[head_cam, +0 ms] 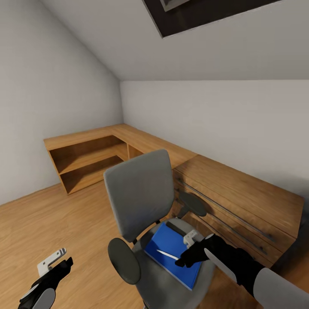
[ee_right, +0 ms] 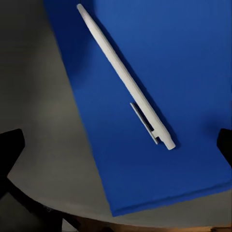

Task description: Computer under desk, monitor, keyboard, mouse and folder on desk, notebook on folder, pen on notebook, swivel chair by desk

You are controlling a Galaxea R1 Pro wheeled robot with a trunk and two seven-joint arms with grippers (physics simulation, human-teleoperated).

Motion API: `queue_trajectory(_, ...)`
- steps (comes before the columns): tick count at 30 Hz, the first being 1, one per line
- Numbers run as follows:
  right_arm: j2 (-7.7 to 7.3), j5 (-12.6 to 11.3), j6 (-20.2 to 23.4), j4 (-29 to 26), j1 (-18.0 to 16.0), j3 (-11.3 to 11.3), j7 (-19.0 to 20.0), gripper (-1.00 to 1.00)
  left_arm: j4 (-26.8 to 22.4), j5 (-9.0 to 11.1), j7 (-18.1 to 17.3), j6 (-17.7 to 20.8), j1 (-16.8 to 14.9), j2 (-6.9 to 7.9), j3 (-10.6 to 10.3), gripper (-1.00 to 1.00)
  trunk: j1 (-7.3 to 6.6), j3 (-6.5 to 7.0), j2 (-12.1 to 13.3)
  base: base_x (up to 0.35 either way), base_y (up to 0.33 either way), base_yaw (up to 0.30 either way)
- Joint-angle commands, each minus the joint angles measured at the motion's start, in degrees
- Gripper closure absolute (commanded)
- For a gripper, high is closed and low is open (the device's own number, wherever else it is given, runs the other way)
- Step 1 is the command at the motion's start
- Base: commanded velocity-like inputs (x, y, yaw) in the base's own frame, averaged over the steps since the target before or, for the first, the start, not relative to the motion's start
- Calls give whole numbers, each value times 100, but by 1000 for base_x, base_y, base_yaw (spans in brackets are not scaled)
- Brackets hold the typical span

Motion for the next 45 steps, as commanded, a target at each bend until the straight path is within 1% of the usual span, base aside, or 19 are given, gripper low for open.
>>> queue_trajectory(1,-22,10,13,-7,-7,11,84,-100,-11,24,41,15,-4,5,-12,-100,0,-6,-4,0,0,0)
queue_trajectory(2,-49,20,10,-7,-7,5,210,-100,-14,25,40,15,-4,4,-12,-100,0,-6,-4,0,0,0)
queue_trajectory(6,-81,36,7,-4,-7,-9,369,-100,-17,27,45,11,-4,-6,-9,-100,0,-6,-4,0,0,0)
queue_trajectory(17,-87,40,-15,2,-7,-15,375,-100,-84,28,44,14,-4,-24,-28,-100,0,-6,-4,0,0,0)
queue_trajectory(24,-88,39,-103,2,-7,-18,370,-100,-97,29,46,22,-4,-25,-37,-100,154,-132,-284,0,0,0)
queue_trajectory(38,-88,39,-129,-5,-7,-39,346,-100,-98,28,47,24,-4,-25,-38,-100,461,-383,-846,0,0,0)
queue_trajectory(40,-78,39,-148,-6,-7,-47,277,-100,-98,28,47,24,-4,-25,-38,-100,505,-419,-926,0,0,0)
queue_trajectory(45,-57,31,-165,-111,-7,-25,-225,-100,-98,29,47,24,-4,-25,-38,-100,615,-509,-1127,0,0,0)
